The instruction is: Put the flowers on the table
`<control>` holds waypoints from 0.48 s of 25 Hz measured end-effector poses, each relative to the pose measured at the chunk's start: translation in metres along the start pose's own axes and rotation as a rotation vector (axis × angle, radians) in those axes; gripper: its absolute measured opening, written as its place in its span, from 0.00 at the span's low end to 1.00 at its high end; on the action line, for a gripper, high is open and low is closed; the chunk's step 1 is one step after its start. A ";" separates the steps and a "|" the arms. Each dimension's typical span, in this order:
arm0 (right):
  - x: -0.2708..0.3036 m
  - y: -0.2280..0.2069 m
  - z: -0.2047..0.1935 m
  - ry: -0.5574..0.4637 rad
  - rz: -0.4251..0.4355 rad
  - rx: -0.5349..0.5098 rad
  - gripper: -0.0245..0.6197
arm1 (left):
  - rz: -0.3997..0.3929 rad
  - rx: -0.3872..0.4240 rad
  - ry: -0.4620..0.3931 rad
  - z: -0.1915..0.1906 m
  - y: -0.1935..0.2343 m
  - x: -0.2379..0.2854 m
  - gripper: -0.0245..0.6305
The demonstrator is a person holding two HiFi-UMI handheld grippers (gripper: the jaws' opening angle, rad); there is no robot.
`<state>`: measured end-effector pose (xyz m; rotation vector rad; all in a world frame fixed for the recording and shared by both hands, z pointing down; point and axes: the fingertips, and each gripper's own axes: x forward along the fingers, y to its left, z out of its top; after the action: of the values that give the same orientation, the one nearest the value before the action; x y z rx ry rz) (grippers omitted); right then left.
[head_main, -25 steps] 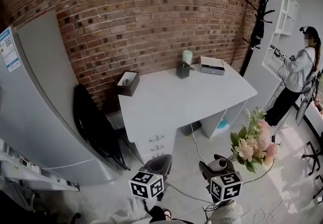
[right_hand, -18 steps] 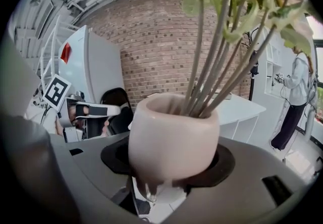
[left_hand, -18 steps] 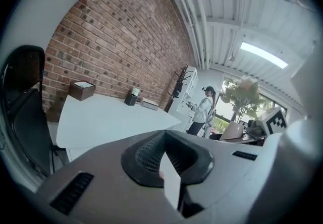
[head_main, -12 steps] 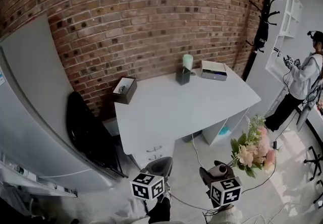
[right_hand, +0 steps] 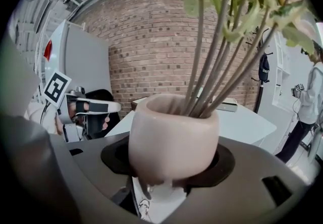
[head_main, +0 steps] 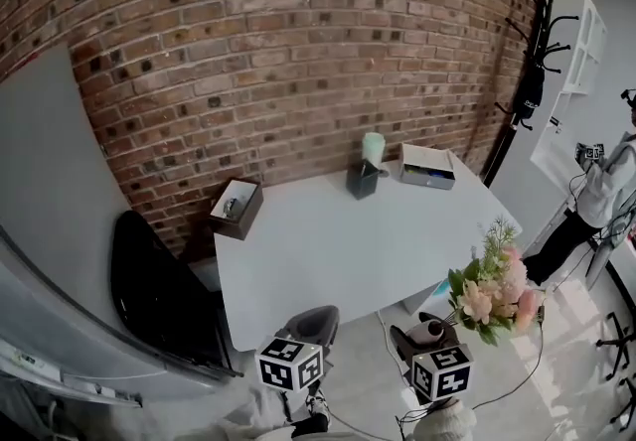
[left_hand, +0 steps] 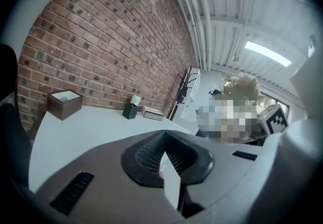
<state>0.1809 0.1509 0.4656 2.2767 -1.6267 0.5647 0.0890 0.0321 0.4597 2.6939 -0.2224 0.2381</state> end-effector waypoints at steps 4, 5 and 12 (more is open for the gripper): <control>0.048 -0.012 0.035 -0.011 0.016 -0.031 0.43 | 0.024 -0.005 -0.026 0.027 0.036 0.030 0.05; 0.060 -0.013 0.043 -0.011 0.026 -0.038 0.43 | 0.035 -0.011 -0.031 0.032 0.047 0.036 0.05; 0.123 -0.013 0.080 -0.017 0.065 -0.076 0.43 | 0.109 -0.030 -0.049 0.055 0.110 0.059 0.05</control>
<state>0.2400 0.0167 0.4527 2.1874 -1.7055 0.4913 0.1323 -0.0966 0.4655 2.6627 -0.3847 0.1994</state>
